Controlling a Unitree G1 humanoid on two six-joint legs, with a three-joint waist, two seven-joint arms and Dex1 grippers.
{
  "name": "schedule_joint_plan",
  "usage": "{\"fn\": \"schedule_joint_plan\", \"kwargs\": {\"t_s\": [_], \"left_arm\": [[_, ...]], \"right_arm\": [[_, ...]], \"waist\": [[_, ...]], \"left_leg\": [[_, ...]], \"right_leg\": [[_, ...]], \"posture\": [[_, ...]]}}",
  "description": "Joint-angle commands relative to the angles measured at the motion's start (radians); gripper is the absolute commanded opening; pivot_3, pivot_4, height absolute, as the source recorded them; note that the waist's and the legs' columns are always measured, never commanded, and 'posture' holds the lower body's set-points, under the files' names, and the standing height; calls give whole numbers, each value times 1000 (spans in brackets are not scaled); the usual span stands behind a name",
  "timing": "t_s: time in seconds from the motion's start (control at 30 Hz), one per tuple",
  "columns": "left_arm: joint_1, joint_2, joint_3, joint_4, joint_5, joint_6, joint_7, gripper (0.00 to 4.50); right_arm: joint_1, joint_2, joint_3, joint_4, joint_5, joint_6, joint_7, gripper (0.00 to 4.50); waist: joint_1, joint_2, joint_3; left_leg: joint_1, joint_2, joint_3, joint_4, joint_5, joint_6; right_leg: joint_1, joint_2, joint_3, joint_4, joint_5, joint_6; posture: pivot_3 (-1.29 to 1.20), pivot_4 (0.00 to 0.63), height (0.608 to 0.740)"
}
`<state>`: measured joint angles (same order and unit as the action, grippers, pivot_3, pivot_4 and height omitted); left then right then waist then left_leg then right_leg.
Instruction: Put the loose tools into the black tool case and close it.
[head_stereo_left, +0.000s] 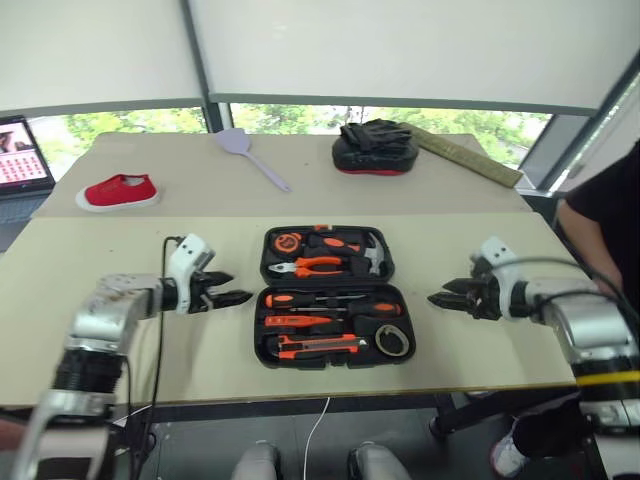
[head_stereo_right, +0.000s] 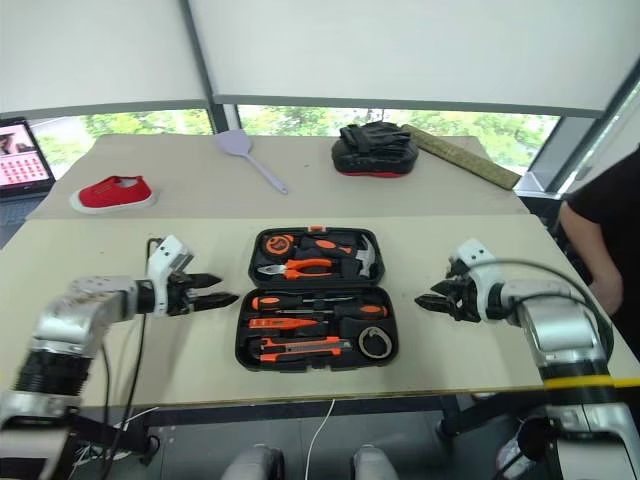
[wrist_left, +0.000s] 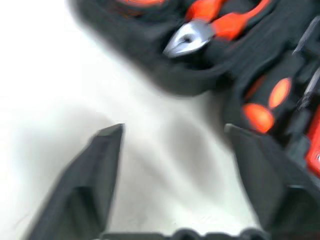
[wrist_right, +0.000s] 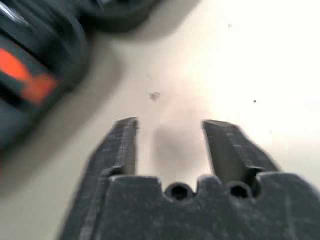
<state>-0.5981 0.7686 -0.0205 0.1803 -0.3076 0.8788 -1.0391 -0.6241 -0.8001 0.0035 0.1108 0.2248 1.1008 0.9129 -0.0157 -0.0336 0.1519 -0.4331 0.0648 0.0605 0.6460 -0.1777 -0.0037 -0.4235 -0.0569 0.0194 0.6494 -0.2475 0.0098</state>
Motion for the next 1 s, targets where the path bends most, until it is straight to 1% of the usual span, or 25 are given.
{"fn": "schedule_joint_plan", "kwargs": {"t_s": [0.03,0.07,0.13,0.27,0.37,0.5,0.7,0.73,0.77,0.8,0.87,0.9,1.0], "left_arm": [[-138,-81,-22,49,3,122,102,4500],[-182,-118,-16,97,21,133,155,4500],[-251,-180,5,167,29,163,234,4500],[-328,-236,1,262,40,169,297,4500],[-365,-256,-2,336,60,134,333,4500],[-387,-269,3,392,67,108,351,4500],[-397,-274,9,450,75,79,363,4500],[-397,-278,13,453,73,81,367,4500],[-396,-281,17,455,72,82,370,4500],[-395,-289,25,455,66,88,377,4242],[-391,-303,33,447,61,100,388,3764],[-388,-309,36,442,59,105,390,3347],[-383,-321,47,444,53,103,395,2332]], "right_arm": [[-148,60,-11,4,61,183,-49,4370],[-188,83,1,37,54,193,-66,4483],[-251,121,28,107,36,183,-97,4483],[-346,181,56,258,9,125,-149,4483],[-397,215,83,368,-11,70,-163,4483],[-439,252,86,480,-29,9,-183,4483],[-476,297,90,605,-46,-41,-202,4483],[-479,302,89,618,-50,-43,-211,4238],[-482,305,89,630,-55,-47,-218,4087],[-485,308,89,642,-61,-53,-224,3718],[-492,312,83,666,-66,-61,-237,3132],[-495,313,81,676,-67,-64,-240,2739],[-504,317,70,697,-63,-69,-250,1732]], "waist": [[3,0,0],[4,-1,0],[6,-1,0],[4,-1,0],[2,-1,0],[1,-1,0],[1,-1,0],[1,-1,0],[1,-1,0],[0,-1,0],[1,-1,0],[1,-1,0],[3,-1,0]], "left_leg": [[0,0,0,0,1,0],[1,0,0,0,1,1],[2,0,-1,0,2,2],[-4,-1,-1,0,2,2],[-9,-2,-1,-1,1,3],[-11,-3,-1,-2,1,3],[-12,-3,-1,-2,1,2],[-12,-3,-1,-1,1,2],[-12,-3,-1,-1,2,2],[-12,-3,-1,-1,2,1],[-10,-4,-1,-1,2,1],[-9,-4,-1,-1,3,0],[-8,-4,-1,0,4,0]], "right_leg": [[0,0,0,-1,0,0],[2,1,-1,-1,-1,3],[2,1,-1,0,-2,5],[-2,0,0,-1,1,0],[-7,-1,0,-1,1,1],[-10,-1,0,-1,1,1],[-11,-2,0,1,2,1],[-11,-2,0,2,2,1],[-11,-2,0,2,2,1],[-11,-2,1,3,2,1],[-11,-2,1,5,2,1],[-11,-2,1,7,2,1],[-10,-2,1,9,2,1]], "posture": [[0,150,740],[0,150,740],[0,150,740],[0,150,740],[0,150,740],[0,150,740],[0,150,740],[0,150,740],[0,150,740],[0,150,740],[0,150,740],[0,150,740],[0,150,740]]}}
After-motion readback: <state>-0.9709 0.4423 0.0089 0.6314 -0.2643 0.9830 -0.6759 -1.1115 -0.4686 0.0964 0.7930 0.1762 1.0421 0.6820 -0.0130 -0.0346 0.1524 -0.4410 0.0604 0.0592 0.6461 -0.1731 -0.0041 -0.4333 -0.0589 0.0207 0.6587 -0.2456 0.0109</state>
